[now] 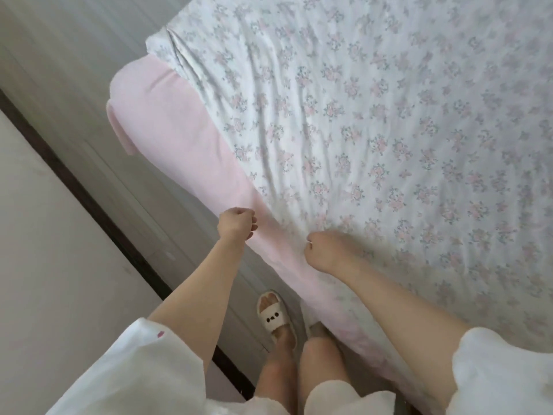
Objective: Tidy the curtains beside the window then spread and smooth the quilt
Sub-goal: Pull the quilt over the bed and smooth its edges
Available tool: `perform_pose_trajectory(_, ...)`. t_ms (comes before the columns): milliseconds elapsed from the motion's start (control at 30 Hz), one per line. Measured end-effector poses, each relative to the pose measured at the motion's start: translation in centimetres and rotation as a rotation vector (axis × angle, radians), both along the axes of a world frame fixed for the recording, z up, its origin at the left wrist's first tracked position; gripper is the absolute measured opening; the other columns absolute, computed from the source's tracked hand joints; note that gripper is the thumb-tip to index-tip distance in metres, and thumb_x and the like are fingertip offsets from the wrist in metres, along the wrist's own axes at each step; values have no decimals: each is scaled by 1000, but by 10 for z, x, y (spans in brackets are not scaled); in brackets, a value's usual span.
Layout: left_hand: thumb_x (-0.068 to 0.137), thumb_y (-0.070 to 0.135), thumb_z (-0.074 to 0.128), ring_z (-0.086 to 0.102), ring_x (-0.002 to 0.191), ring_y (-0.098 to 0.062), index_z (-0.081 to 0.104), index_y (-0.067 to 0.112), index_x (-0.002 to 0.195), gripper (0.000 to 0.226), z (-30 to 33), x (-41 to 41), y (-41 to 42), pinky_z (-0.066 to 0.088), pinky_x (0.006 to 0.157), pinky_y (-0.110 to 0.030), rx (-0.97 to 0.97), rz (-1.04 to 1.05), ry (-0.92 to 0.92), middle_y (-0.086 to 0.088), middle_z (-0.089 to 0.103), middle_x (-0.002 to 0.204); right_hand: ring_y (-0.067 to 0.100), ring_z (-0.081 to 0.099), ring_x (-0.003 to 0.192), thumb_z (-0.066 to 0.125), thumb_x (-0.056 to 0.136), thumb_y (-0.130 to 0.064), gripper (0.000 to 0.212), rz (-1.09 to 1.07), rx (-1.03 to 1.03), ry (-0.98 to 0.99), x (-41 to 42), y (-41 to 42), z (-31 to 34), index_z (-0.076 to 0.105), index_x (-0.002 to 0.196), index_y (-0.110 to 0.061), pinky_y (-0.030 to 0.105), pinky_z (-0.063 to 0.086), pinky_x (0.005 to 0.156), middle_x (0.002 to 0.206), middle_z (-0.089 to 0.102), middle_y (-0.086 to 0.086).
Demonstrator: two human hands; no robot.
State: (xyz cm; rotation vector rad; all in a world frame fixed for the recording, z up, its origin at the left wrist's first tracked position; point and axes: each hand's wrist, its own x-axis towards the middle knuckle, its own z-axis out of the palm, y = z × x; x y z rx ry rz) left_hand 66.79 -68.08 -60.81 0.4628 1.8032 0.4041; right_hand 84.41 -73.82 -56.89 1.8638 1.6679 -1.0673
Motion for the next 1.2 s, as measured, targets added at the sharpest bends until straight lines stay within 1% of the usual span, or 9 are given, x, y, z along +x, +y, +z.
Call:
perform_pose_trajectory(67,89,12,54,55,60,-11,62,11,87,7,3,-24,7,43,53,-22,-26,-10,-2,0,61,72,31,60,90,34,91,-21,24,-25,104,-23,-15,18,6,44,70,-15,28,35,54,88,58,10)
perform_pose_trajectory(133,90,17,54,55,64,-10,61,14,94,8,10,-45,22,42,57,-22,-24,-16,-38,0,61,79,32,56,102,34,92,-22,26,-23,220,-14,-32,40,11,56,100,-10,34,44,69,111,58,13)
perform_pose_trajectory(200,92,22,51,57,69,-11,58,17,101,12,19,-65,45,43,61,-24,1,-23,-43,2,61,84,32,49,110,34,92,-20,36,-12,262,27,-53,69,15,49,123,-9,39,43,83,124,52,14)
perform_pose_trajectory(367,93,23,48,60,79,-18,54,18,107,16,39,-99,127,46,70,-29,40,15,-43,-2,60,95,32,43,117,38,90,-17,43,-3,369,99,-98,153,19,40,132,-11,41,40,89,131,46,13)
perform_pose_trajectory(600,94,17,43,60,72,-15,51,12,112,20,42,-118,264,49,69,-27,97,91,9,-1,56,88,31,39,122,40,89,-15,44,-3,412,161,-129,275,11,39,133,-11,42,37,94,135,42,11)
perform_pose_trajectory(733,92,18,43,57,82,-19,48,11,126,36,34,-130,316,53,83,-34,142,39,156,2,52,85,30,38,123,41,90,-14,44,22,396,195,-145,314,2,38,133,-10,40,39,95,136,41,10)
perform_pose_trajectory(867,91,18,41,48,66,-14,46,0,129,43,18,-140,361,51,88,-38,121,-50,279,-6,55,84,29,36,125,41,89,-14,42,16,411,219,-163,340,-7,42,130,-10,42,37,98,136,42,8)
perform_pose_trajectory(1033,92,26,44,50,117,-29,40,13,137,47,-5,-138,410,46,98,-39,145,-108,289,-6,46,134,31,34,127,42,89,-16,44,-14,437,205,-172,369,-22,42,132,-12,42,31,105,135,42,9)
perform_pose_trajectory(1200,85,46,53,36,127,-31,36,13,138,64,-36,-133,459,40,101,-44,12,-263,392,-9,37,138,27,34,130,43,85,-21,37,27,552,71,-183,395,-38,52,119,-13,48,20,110,131,47,8)
